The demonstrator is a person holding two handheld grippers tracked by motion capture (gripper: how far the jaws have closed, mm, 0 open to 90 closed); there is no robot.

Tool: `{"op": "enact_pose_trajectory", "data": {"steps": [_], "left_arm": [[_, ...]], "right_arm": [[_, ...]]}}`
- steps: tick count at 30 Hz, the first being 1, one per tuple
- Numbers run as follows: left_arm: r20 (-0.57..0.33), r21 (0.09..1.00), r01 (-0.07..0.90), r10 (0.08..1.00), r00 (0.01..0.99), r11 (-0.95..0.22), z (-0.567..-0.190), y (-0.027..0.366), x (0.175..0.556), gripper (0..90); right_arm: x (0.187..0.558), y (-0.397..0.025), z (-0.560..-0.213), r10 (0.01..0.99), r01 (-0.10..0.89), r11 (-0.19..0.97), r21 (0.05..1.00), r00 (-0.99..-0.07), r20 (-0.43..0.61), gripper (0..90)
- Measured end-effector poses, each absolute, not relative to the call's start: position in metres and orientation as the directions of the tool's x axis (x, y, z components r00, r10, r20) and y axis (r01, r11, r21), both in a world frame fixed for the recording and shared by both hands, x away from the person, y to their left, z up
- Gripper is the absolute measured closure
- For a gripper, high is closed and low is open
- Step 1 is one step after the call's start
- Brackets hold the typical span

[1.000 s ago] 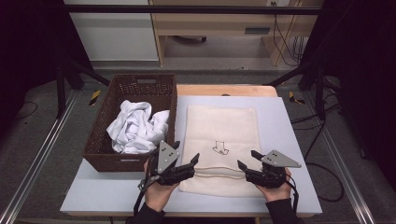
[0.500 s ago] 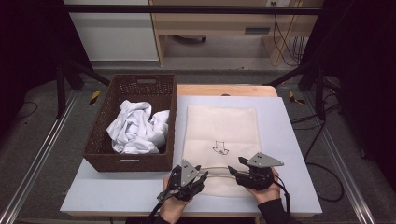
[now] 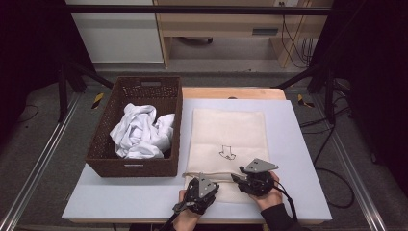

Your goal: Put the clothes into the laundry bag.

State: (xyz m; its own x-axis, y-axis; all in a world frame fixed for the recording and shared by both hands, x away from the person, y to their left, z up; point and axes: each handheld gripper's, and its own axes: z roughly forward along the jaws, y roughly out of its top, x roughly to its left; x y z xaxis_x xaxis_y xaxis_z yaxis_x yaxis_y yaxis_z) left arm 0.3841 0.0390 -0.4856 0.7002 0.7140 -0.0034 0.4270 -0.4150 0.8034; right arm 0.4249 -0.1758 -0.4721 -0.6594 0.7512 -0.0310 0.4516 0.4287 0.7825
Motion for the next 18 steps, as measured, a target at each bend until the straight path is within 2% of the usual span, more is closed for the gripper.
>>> {"op": "enact_pose_trajectory", "data": {"steps": [5, 6, 11, 12, 18], "left_arm": [[-0.033, 0.804, 0.443, 0.715, 0.699, -0.396, -0.4917, 0.0367, 0.3849, 86.2], [-0.038, 0.807, 0.445, 0.718, 0.695, -0.389, -0.4924, 0.0364, 0.3848, 86.4], [-0.046, 0.82, 0.441, 0.726, 0.686, -0.365, -0.4957, 0.0375, 0.3831, 86.7], [-0.046, 0.82, 0.442, 0.727, 0.685, -0.364, -0.4959, 0.0374, 0.383, 86.8], [-0.073, 0.821, 0.452, 0.723, 0.687, -0.347, -0.4969, 0.0395, 0.3848, 86.7]], "right_arm": [[0.4275, -0.1746, -0.4745, 0.751, 0.459, 0.444, 0.77, -0.66, -0.039, 63.1], [0.4276, -0.1745, -0.4745, 0.746, 0.463, 0.448, 0.765, -0.664, -0.035, 70.0], [0.4278, -0.1726, -0.4735, 0.741, 0.469, 0.468, 0.749, -0.67, -0.043, 78.7], [0.4287, -0.1712, -0.4734, 0.742, 0.474, 0.474, 0.742, -0.668, -0.047, 83.4], [0.4317, -0.1726, -0.4657, 0.759, 0.473, 0.449, 0.758, -0.65, -0.043, 86.5]]}}
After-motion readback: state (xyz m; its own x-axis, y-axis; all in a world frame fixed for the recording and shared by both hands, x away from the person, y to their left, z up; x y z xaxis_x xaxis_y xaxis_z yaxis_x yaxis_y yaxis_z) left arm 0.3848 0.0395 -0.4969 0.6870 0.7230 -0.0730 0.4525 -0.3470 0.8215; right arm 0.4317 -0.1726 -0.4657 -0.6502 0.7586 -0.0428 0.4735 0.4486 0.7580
